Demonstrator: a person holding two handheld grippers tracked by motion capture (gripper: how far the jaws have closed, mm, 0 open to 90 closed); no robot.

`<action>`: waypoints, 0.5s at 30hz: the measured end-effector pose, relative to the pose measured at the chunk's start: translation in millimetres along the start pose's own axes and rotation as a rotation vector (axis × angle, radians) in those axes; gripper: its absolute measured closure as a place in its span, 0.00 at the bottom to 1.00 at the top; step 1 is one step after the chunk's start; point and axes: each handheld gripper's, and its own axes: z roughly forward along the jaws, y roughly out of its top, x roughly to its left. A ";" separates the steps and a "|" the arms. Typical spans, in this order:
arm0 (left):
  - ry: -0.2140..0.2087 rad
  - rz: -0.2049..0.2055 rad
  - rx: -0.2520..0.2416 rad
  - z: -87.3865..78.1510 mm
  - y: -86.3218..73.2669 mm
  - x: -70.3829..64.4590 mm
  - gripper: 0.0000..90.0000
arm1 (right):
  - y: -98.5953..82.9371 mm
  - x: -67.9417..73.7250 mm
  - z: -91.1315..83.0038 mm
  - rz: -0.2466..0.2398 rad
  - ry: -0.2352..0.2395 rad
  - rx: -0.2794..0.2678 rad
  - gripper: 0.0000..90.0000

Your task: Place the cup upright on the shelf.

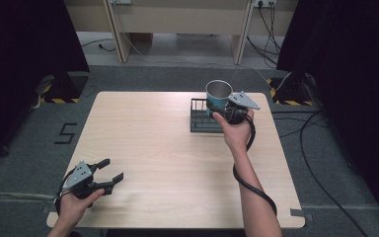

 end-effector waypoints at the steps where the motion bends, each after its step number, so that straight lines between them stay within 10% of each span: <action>1: 0.000 0.000 0.001 0.1 -0.1 0.0 0.21 | -0.3 -1.4 0.7 0.002 -0.004 0.003 0.20; 15: -0.002 -0.002 -0.003 -0.2 0.0 -0.2 0.21 | -0.4 -14.4 9.2 0.025 -0.035 0.019 0.20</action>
